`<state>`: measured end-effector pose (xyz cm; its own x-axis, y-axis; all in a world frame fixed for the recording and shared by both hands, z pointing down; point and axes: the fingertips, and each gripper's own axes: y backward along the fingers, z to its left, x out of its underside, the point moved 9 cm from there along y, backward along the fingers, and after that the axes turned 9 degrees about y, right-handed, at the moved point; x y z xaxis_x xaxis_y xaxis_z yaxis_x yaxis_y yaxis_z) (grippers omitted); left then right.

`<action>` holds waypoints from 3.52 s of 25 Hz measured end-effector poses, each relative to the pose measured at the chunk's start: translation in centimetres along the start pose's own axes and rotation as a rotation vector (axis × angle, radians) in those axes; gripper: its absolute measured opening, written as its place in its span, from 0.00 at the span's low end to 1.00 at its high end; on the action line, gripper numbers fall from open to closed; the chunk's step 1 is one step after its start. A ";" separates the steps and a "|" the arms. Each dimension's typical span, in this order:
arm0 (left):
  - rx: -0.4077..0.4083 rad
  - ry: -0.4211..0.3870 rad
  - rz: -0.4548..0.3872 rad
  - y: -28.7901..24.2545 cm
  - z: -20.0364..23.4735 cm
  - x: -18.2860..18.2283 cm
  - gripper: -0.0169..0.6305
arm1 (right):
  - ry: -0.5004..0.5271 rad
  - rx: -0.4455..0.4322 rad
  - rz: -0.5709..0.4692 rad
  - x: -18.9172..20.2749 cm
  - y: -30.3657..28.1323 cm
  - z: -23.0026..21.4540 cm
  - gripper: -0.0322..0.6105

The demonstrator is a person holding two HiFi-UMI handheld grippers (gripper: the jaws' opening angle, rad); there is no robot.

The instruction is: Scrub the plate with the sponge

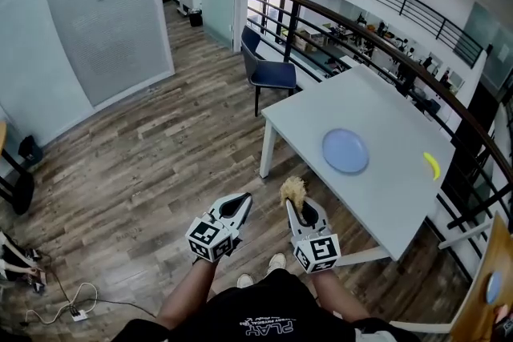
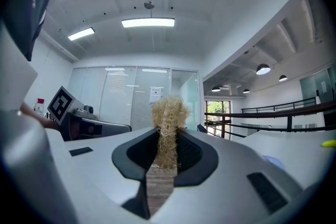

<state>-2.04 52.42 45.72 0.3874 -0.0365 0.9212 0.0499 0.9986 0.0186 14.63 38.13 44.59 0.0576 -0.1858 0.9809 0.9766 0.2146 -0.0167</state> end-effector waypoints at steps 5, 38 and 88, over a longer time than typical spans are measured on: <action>0.005 -0.024 -0.001 -1.2 1.1 0.6 0.05 | 0.006 0.001 0.013 0.6 -1.0 -0.5 0.16; 0.044 -0.080 0.052 -21.5 2.8 -0.7 0.05 | -0.022 0.081 0.027 3.3 -6.6 -19.5 0.16; 0.353 -0.099 0.186 -44.9 22.2 -7.8 0.05 | 0.016 0.314 0.089 5.5 -30.8 -30.2 0.16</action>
<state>-27.77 8.69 46.37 0.2688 0.1330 0.9540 -0.3385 0.9403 -0.0357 -8.87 1.53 44.65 0.1454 -0.1676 0.9751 0.8558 0.5158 -0.0390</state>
